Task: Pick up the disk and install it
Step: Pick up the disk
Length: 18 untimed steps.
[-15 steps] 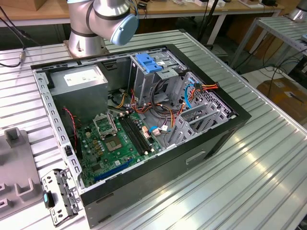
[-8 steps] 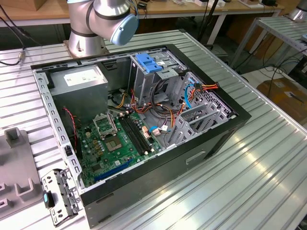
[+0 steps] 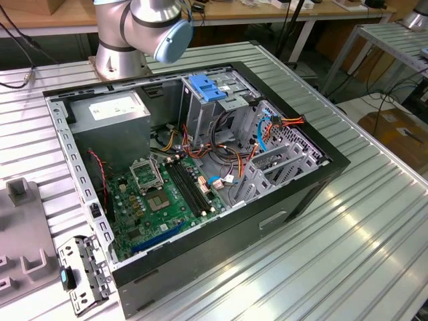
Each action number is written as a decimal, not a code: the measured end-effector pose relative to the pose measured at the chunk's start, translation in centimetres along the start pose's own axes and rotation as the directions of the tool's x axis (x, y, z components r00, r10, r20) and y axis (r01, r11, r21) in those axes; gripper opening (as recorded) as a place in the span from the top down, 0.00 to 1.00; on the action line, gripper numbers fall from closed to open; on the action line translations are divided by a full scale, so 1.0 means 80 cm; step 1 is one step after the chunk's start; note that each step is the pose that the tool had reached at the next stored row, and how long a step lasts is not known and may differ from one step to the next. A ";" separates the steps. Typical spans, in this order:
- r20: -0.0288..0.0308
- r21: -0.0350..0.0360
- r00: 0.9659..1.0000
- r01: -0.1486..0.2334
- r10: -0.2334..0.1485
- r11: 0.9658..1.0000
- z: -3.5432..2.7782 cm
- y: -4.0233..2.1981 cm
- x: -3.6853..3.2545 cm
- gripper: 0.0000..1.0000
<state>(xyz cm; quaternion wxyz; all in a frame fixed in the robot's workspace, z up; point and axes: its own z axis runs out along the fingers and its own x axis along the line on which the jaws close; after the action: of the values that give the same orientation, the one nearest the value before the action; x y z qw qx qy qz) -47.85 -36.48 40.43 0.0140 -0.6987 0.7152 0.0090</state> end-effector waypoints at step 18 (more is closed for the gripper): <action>0.000 0.000 1.000 0.000 0.000 1.000 -0.0329 -0.0002 -0.0011 0.63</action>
<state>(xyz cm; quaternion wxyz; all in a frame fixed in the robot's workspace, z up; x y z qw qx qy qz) -47.85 -36.48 43.07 0.0140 -0.6987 0.7152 0.0090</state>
